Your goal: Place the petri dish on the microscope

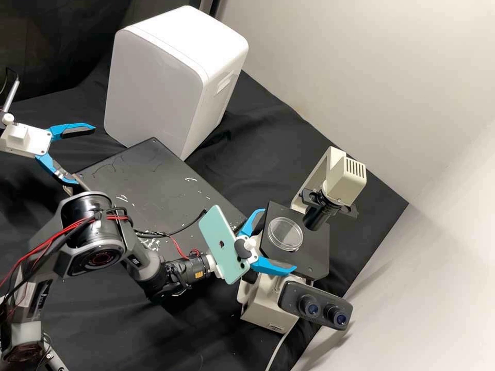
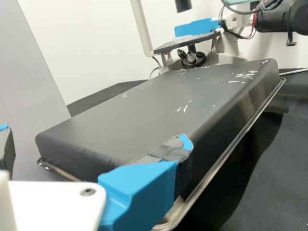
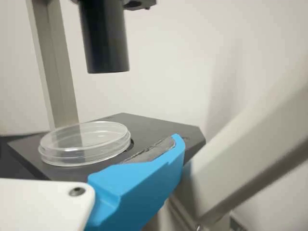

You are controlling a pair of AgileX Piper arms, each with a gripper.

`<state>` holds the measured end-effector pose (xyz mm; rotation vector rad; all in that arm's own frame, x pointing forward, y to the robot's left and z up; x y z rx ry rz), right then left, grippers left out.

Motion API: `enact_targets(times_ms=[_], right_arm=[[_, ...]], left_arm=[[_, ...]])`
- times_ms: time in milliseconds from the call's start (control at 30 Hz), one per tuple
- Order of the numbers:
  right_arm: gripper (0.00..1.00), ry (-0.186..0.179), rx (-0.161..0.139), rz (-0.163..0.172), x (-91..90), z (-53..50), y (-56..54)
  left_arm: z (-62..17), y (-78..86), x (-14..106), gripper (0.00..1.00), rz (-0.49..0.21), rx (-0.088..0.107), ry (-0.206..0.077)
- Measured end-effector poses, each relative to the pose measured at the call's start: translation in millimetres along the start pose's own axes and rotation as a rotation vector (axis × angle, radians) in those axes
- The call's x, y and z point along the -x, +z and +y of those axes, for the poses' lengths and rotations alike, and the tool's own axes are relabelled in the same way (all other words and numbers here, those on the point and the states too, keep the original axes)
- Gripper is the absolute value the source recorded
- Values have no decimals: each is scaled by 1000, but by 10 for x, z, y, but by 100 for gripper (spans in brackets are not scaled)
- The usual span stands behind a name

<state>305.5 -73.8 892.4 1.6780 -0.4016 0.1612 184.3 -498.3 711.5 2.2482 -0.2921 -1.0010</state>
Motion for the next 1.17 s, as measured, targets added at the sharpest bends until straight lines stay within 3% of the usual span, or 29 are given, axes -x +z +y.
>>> enact_targets(times_ms=[33, 134, 501, 734, 968, 1168], right_arm=[[100, 3, -28, 0, 11, 14, 2], [100, 7, -55, 0, 29, 32, 2], [100, 8, -61, 1, 41, 42, -6], [100, 8, -61, 1, 41, 42, -6], [100, 8, -61, 1, 41, 42, -6], [100, 8, -61, 1, 41, 42, -6]], left_arm=[[0, 0, 0, 100, 0, 0, 0], [0, 0, 0, 100, 0, 0, 0], [25, 16, 10, 100, -5, -6, 11], [149, 21, 90, 100, 30, -17, 72], [237, -44, 150, 100, 130, 10, 126], [274, -69, 181, 100, 168, 22, 150]])
